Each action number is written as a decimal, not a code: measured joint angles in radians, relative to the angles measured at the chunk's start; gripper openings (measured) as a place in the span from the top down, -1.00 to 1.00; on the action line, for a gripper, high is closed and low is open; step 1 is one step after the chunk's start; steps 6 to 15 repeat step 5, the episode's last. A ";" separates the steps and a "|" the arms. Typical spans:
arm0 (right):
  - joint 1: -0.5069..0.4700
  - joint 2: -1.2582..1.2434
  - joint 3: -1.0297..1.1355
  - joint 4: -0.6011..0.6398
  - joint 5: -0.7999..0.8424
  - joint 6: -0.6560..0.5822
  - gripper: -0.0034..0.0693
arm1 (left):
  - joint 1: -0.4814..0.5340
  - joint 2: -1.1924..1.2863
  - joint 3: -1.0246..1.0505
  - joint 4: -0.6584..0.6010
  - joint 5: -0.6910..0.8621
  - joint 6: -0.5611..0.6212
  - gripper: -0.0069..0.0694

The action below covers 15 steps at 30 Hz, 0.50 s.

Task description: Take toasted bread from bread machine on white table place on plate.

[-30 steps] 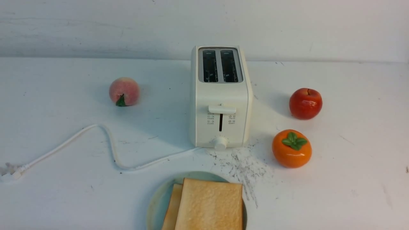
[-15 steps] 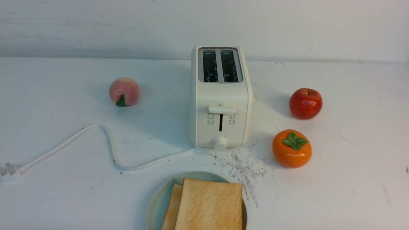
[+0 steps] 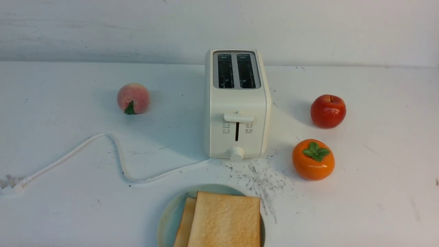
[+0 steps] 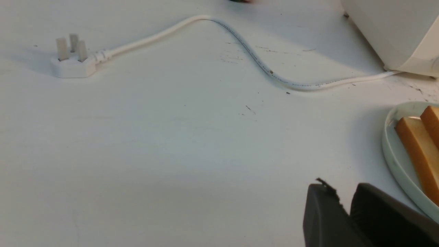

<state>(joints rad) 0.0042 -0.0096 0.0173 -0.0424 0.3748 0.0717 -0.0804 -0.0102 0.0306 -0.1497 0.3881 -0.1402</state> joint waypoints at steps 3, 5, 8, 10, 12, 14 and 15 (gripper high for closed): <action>0.000 0.000 0.000 0.000 0.000 0.000 0.28 | 0.000 0.000 0.000 0.000 0.000 0.000 0.49; 0.000 0.000 0.000 0.000 0.000 0.000 0.28 | 0.000 0.000 0.000 0.000 0.000 0.000 0.49; 0.000 0.000 0.000 0.000 0.000 0.000 0.28 | 0.000 0.000 0.000 0.000 0.000 0.000 0.49; 0.000 0.000 0.000 0.000 0.000 0.000 0.28 | 0.000 0.000 0.000 0.000 0.000 0.000 0.49; 0.000 0.000 0.000 0.000 0.000 0.000 0.28 | 0.000 0.000 0.000 0.000 0.000 0.000 0.49; 0.000 0.000 0.000 0.000 0.000 0.000 0.28 | 0.000 0.000 0.000 0.000 0.000 0.000 0.49; 0.000 0.000 0.000 0.000 0.000 0.000 0.28 | 0.000 0.000 0.000 0.000 0.000 0.000 0.49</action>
